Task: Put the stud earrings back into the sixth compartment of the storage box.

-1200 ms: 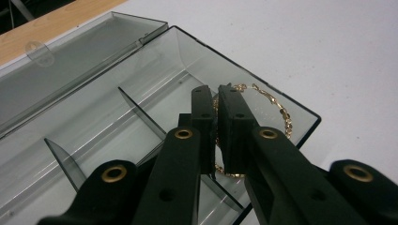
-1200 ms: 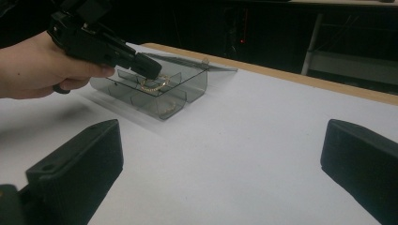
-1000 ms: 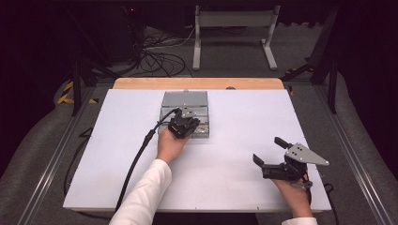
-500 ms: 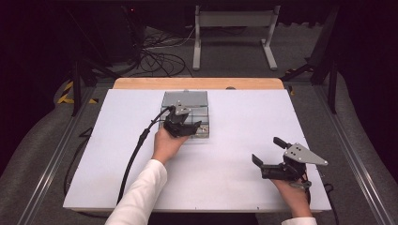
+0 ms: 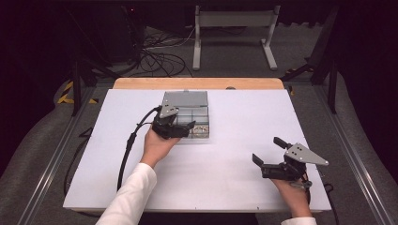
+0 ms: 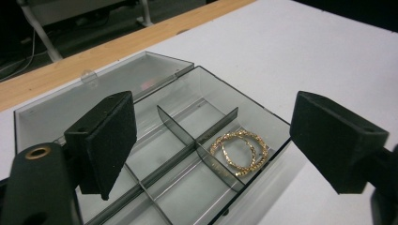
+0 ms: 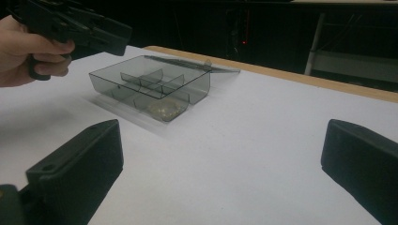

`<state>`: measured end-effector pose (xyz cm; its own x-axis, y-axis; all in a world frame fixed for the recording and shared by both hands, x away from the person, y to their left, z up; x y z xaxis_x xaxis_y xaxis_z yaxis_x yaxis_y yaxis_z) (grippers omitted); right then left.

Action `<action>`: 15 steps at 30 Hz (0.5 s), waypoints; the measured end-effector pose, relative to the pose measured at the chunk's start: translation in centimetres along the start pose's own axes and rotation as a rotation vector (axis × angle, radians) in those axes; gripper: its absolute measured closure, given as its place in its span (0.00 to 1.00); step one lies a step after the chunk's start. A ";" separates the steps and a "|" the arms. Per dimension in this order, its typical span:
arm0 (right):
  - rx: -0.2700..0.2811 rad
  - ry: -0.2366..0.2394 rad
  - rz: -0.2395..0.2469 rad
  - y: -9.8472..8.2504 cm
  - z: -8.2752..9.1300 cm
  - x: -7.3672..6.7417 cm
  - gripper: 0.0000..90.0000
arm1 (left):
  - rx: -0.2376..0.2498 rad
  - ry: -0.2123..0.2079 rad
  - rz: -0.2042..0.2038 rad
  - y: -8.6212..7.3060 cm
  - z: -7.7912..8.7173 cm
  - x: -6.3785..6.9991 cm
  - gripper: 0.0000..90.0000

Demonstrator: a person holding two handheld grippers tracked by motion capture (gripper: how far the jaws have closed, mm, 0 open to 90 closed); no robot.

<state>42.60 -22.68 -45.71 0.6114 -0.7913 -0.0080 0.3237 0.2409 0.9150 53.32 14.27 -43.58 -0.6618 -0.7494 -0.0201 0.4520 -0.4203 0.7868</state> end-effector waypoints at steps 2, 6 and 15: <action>0.001 -0.001 -0.001 0.0 0.0 0.0 0.00 | 0.007 0.000 -0.003 -0.2 0.5 -0.1 0.16; -0.002 -0.005 -0.002 0.0 -0.1 0.0 0.00 | 0.038 0.003 -0.014 -0.5 1.5 -0.2 0.14; -0.005 -0.032 -0.013 -0.1 -0.2 0.1 0.02 | 0.077 0.001 -0.042 -1.2 3.5 -0.3 0.13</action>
<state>42.77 -22.66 -45.84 0.5838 -0.8119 -0.0074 0.3352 0.2327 0.9129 50.85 16.80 -42.39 -0.6787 -0.7325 -0.0541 0.3768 -0.4104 0.8304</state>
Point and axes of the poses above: each handheld gripper's, and its own axes: z roughly backward along the jaws, y roughly out of its top, x roughly to its right, the point moved 2 cm from there along -z, roughly forward along the jaws, and after that the axes turned 10 degrees about -x, right-handed, at the moved point
